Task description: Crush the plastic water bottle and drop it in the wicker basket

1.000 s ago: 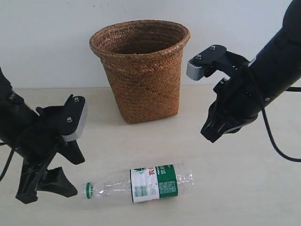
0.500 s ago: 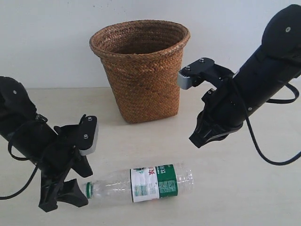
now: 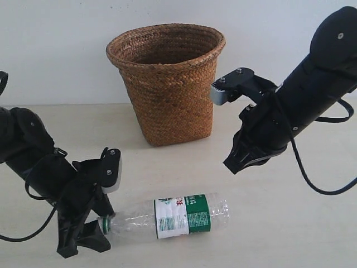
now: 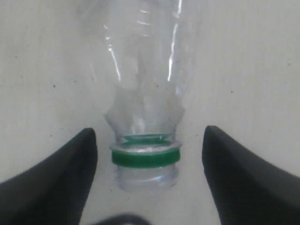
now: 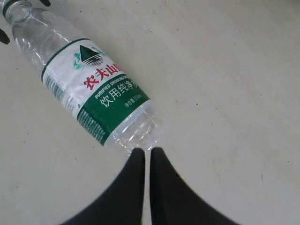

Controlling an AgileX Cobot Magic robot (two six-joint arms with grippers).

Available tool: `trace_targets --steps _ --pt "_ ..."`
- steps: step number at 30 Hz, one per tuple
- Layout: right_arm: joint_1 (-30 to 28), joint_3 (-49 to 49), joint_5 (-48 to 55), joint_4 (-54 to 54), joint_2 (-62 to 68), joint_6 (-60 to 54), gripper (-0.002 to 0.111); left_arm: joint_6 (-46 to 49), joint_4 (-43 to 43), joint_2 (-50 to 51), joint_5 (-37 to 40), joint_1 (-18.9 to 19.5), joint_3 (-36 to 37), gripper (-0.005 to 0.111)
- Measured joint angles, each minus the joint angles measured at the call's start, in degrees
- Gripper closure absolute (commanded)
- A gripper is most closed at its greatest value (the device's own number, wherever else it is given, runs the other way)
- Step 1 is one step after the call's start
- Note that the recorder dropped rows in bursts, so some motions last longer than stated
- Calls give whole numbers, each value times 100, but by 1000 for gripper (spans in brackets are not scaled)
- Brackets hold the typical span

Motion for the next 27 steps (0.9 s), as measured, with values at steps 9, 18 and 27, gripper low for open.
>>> trace_targets --steps 9,18,27 --pt "0 0 -140 1178 526 -261 108 274 -22 0 -52 -475 0 102" --pt "441 -13 -61 1480 806 -412 108 16 0 0 -189 -535 0 102" --pt "850 -579 200 1502 1371 -101 108 -90 0 0 -266 -535 0 102"
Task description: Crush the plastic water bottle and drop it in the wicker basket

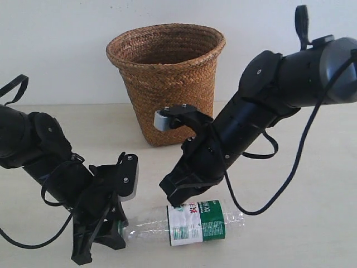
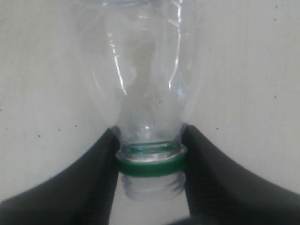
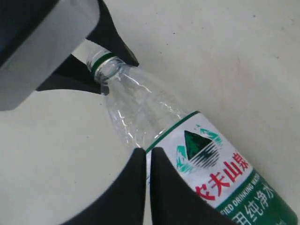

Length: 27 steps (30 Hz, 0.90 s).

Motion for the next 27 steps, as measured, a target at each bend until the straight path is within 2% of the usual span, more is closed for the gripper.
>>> trace_targets --steps 20,27 --pt "13 -160 156 0 759 229 108 -34 73 0 -40 0 0 102" --pt "13 -277 126 -316 980 827 108 -79 84 0 -55 0 0 102"
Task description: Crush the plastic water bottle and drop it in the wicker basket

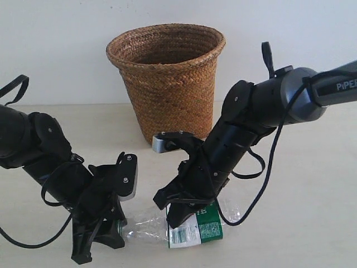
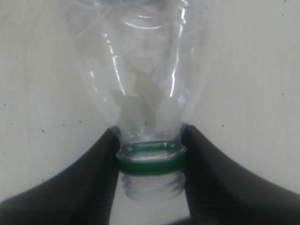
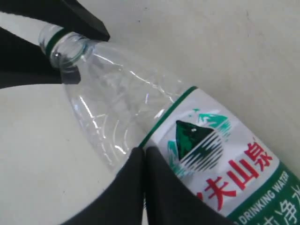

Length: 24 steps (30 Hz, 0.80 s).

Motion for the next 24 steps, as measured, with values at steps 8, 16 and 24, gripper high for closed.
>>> trace_targets --steps 8,16,24 --pt "59 -447 258 -614 319 817 108 -50 -109 0 -46 -5 0 102" --pt "-109 -652 486 -583 662 856 108 -86 -246 0 -55 -15 0 102" --pt "-119 -953 749 -676 957 895 108 -96 -325 29 -86 -20 0 102"
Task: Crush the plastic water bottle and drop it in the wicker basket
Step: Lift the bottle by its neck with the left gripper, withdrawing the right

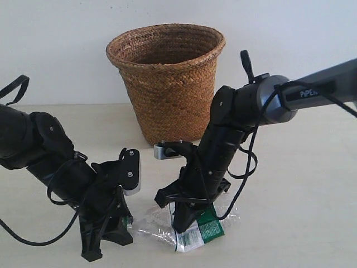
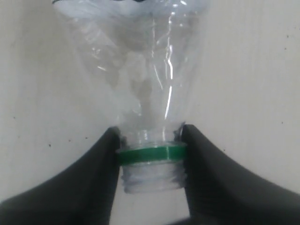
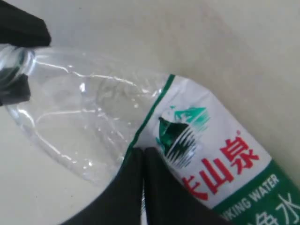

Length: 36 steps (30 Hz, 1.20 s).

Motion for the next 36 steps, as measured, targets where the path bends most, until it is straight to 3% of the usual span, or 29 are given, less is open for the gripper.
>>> trace_targets --steps 26,36 --pt "-101 -352 626 -8 149 404 108 -524 475 204 31 -48 -106 102" --pt "-259 -422 1007 -718 -998 16 108 -662 889 198 246 -16 -194 102"
